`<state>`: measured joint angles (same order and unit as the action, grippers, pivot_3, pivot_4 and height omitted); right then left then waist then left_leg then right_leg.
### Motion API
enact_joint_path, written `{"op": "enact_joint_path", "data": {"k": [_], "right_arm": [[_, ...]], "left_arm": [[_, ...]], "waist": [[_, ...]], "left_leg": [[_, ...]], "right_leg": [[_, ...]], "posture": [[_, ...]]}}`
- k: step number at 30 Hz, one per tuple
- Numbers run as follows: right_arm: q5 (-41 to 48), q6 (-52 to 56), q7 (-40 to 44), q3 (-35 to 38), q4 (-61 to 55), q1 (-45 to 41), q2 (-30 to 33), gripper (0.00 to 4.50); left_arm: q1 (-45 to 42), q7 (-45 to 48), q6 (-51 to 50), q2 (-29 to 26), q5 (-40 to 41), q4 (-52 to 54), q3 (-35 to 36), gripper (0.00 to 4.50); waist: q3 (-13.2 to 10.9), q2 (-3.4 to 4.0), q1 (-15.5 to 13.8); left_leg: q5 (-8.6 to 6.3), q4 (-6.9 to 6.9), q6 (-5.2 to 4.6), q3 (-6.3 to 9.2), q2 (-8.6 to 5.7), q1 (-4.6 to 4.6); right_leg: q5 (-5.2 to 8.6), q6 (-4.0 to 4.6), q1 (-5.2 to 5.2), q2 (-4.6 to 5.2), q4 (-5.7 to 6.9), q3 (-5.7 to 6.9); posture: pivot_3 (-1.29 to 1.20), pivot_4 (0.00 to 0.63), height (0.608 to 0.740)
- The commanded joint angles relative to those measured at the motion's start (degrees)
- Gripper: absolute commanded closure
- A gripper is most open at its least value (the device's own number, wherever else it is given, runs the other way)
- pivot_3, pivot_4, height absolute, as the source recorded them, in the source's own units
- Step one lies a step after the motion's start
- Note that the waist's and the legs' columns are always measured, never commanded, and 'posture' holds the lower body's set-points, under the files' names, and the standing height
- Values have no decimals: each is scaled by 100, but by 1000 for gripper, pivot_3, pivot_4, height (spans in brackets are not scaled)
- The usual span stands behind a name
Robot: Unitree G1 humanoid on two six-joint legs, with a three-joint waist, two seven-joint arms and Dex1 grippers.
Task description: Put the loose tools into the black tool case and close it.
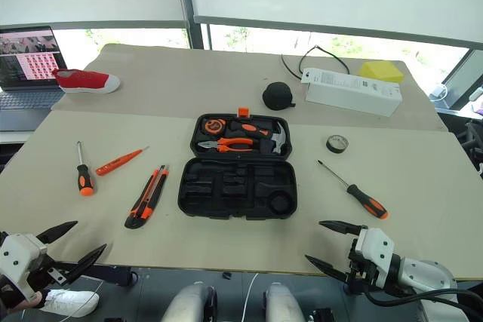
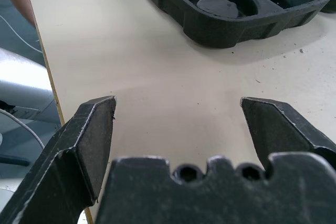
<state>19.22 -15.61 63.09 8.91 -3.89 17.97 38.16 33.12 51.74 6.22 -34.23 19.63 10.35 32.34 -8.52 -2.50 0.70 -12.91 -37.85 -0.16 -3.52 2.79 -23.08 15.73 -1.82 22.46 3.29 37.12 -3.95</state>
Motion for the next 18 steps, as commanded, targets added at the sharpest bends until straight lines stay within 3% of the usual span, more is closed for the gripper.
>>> {"op": "enact_joint_path", "data": {"k": [1, 4, 10, 15, 18], "right_arm": [[284, -13, -127, -109, -336, -279, -234, 97], [851, 291, -309, -360, -971, -781, -683, 97], [1424, 738, -293, -520, -1480, -1126, -887, 97], [1490, 976, -464, -661, -1806, -1373, -994, 97], [1462, 1095, -584, -726, -1901, -1626, -1027, 97]], "left_arm": [[-87, -285, -310, 179, 572, -87, 319, 18], [-201, -1106, -1153, 648, 1677, -254, 1173, 18], [-174, -2112, -2133, 909, 2356, -562, 1951, 18], [-185, -2208, -3215, 578, 3123, -462, 2172, 18], [-407, -2433, -3890, 16, 3396, -180, 2150, 18]], "waist": [[0, 0, 0], [0, -1, 108], [5, -11, 83], [8, -24, 0], [11, -31, -4]], "left_leg": [[0, 0, 0, 0, 0, 0], [0, 1, 0, 12, 18, 12], [-4, 0, -1, 29, 5, 14], [-5, 0, -2, 27, 2, 18], [-7, 0, 2, 28, 9, 28]], "right_leg": [[0, 0, 0, 0, 0, 0], [-2, 1, 0, -9, 5, -6], [-2, -4, -12, 2, 6, 6], [-5, -8, -12, 8, 1, 10], [-1, 4, -6, 5, 3, 18]], "posture": [[0, 150, 740], [0, 150, 740], [0, 150, 740], [0, 150, 740], [0, 150, 740]]}}
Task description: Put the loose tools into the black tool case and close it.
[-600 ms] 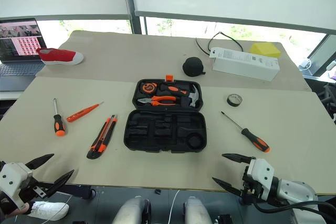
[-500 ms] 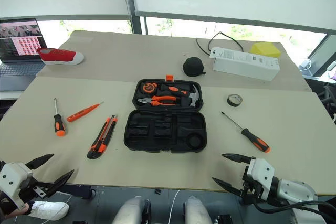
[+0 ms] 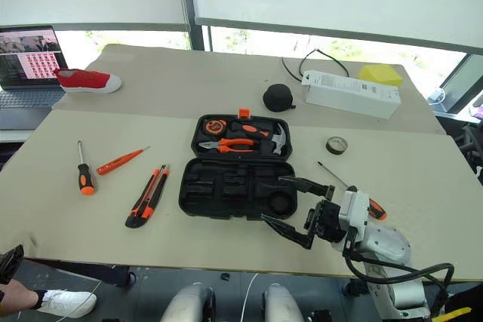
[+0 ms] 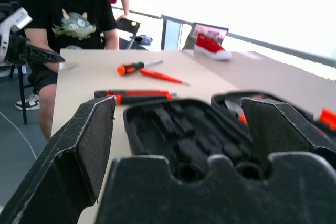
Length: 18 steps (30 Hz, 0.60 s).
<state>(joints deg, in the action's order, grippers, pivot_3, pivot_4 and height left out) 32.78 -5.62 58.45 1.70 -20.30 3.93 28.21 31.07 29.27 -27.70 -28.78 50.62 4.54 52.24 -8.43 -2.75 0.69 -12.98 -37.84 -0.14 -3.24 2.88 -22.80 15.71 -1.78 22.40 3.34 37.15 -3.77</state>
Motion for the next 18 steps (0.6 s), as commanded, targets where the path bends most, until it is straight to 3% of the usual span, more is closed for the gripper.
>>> {"op": "enact_joint_path", "data": {"k": [1, 5, 8, 14, 18], "right_arm": [[119, 167, -166, -7, -272, -328, -32, 97], [112, 312, -210, -36, -230, -619, -17, 97], [81, 328, -187, -51, -154, -720, -28, 97], [0, 268, -145, -65, -67, -744, -62, 97], [-28, 218, -147, -43, -78, -660, -69, 97]], "left_arm": [[-455, -414, -770, -827, 324, 414, 98, 18], [-1759, -1848, -2280, -1694, 616, 704, -473, 18], [-2751, -2739, -3252, -1888, 673, 775, -1055, 18], [-4502, -3652, -4157, -1649, 154, 259, -2155, 18], [-4768, -3712, -4280, -1586, -336, 43, -2453, 18]], "waist": [[3, -8, -6], [3, -5, -71], [5, -8, -75], [4, -8, 15], [0, -3, 88]], "left_leg": [[-1, 0, 1, 4, 1, 2], [-12, 0, 26, 1, -3, 7], [4, 0, -1, 4, -8, 5], [-2, 7, 8, 8, -5, -19], [-3, 8, 15, 8, -10, -26]], "right_leg": [[1, 2, 0, 0, 0, 6], [-3, 4, -4, 6, -1, 12], [-15, -11, -14, 8, -1, 10], [-22, -8, 9, -5, 8, 2], [-25, -2, 20, -18, 10, -5]], "posture": [[0, 150, 740], [0, 150, 740], [0, 150, 740], [0, 150, 740], [0, 150, 740]]}}
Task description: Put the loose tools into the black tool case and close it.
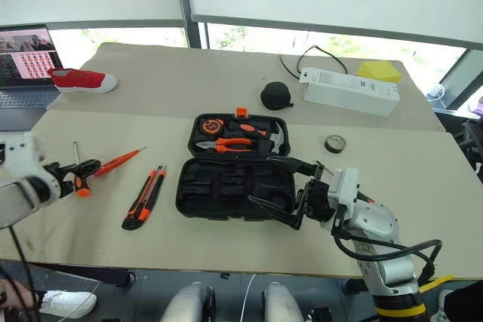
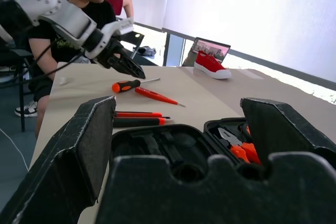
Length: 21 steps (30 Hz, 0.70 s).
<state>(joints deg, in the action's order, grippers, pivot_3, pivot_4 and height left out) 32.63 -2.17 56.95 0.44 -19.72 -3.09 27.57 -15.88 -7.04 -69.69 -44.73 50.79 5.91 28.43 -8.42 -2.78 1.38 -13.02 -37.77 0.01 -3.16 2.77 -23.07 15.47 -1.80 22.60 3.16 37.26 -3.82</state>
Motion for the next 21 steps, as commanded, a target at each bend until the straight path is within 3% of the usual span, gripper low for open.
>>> {"op": "enact_joint_path", "data": {"k": [1, 11, 21], "right_arm": [[-22, -139, 1, 86, -146, 73, -7, 97], [-88, -187, -66, 120, -256, 343, 5, 97], [-57, -114, -15, 76, -197, 242, 33, 97]], "left_arm": [[-92, -46, -83, 13, -448, -120, -130, 18], [155, 56, -481, 168, -774, 399, 540, 18], [-99, 518, 50, 292, -1511, -527, 176, 18]], "waist": [[-1, 1, 20], [-2, 4, -57], [-3, 5, -82]], "left_leg": [[-1, 0, 1, 0, 1, -4], [0, -3, 1, -1, 3, -13], [0, -3, 0, -1, -3, -12]], "right_leg": [[0, 0, 4, 0, 0, -1], [0, -1, 11, 11, 0, 1], [0, -1, 9, 15, 0, 4]], "posture": [[0, 150, 740], [0, 150, 740], [0, 150, 740]]}}
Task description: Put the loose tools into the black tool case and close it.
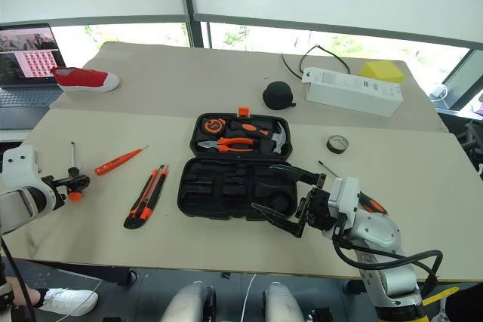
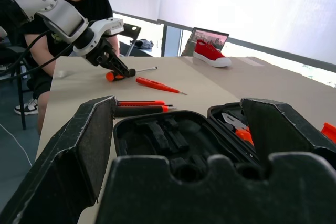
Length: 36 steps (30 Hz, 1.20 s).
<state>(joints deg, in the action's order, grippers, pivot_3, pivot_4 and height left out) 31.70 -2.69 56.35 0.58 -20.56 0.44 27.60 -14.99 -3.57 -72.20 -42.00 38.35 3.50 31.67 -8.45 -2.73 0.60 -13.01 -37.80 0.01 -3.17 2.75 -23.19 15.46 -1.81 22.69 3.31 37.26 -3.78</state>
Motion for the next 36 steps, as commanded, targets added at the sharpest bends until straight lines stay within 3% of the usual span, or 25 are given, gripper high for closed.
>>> {"op": "enact_joint_path", "data": {"k": [1, 5, 6, 11, 13, 16, 21, 25, 29, 34, 36], "right_arm": [[40, -59, 52, 62, -110, -118, 34, 97], [36, -46, 65, 50, -110, -108, 21, 97], [33, -45, 66, 47, -112, -102, 18, 0], [11, -52, 42, 37, -132, -47, 0, 0], [6, -57, 34, 50, -123, -45, 5, 0], [-1, -61, 19, 68, -142, -19, 16, 0], [-22, -57, -101, 234, -268, 96, 101, 0], [27, -7, -255, 563, -381, 216, 277, 0], [164, 121, -272, 1188, -382, 506, 681, 0], [119, 102, -110, 1733, -87, 729, 1073, 0], [148, 193, 34, 1920, 43, 853, 1295, 0]], "left_arm": [[-234, 214, 342, 26, -323, -363, -186, 18], [-363, 448, 397, 17, -503, -576, -328, 18], [-379, 483, 407, 24, -542, -603, -338, 536], [-417, 696, 301, 12, -736, -706, -397, 1980], [-369, 791, 269, -49, -791, -685, -335, 2843], [-284, 979, 390, -172, -871, -642, -210, 3642], [72, 2120, 1773, -599, -912, -452, 145, 3635], [360, 4146, 3585, -978, -878, -192, -144, 3635], [69, 6517, 5214, -1308, -1058, 410, -1654, 3635], [-1357, 7612, 5762, -789, -1676, 153, -3528, 3635], [-2037, 7691, 5975, -466, -2419, -337, -4315, 3635]], "waist": [[0, 1, -2], [0, 6, -3], [0, 7, -5], [0, 9, -36], [0, 10, -40], [0, 10, -33], [-2, 4, 13], [-2, 4, 9], [-4, 11, -127], [-4, 26, -130], [-4, 24, -130]], "left_leg": [[0, 0, 0, 0, -1, 2], [0, 0, 0, 0, -1, 4], [0, 0, 0, 0, 0, 4], [1, 0, -1, -1, -2, 4], [1, 0, -2, -1, -3, 4], [1, 0, -2, -1, -2, 4], [1, 0, -2, -1, 6, -8], [1, 0, -1, -8, 6, -22], [0, 0, 0, -15, 1, -37], [9, 0, -20, -49, -4, -40], [13, -11, -26, -65, -15, -58]], "right_leg": [[0, 0, -4, 0, -1, 0], [0, 0, -4, 0, 0, 0], [0, 0, -5, 0, 0, 0], [0, -1, -7, 3, 1, 1], [0, -2, -7, 3, 0, 1], [0, -2, -7, 3, 0, 0], [0, -1, 7, -1, 0, 1], [-1, 1, 24, 7, -2, 0], [-1, 3, 31, 26, -12, 3], [-2, 2, 24, 25, -17, -8], [-7, -10, 26, -2, -17, -6]], "posture": [[0, 150, 740], [0, 150, 740], [0, 150, 740], [0, 150, 740], [0, 150, 740], [0, 150, 740], [0, 150, 740], [0, 150, 740], [0, 150, 740], [0, 150, 740], [0, 150, 740]]}}
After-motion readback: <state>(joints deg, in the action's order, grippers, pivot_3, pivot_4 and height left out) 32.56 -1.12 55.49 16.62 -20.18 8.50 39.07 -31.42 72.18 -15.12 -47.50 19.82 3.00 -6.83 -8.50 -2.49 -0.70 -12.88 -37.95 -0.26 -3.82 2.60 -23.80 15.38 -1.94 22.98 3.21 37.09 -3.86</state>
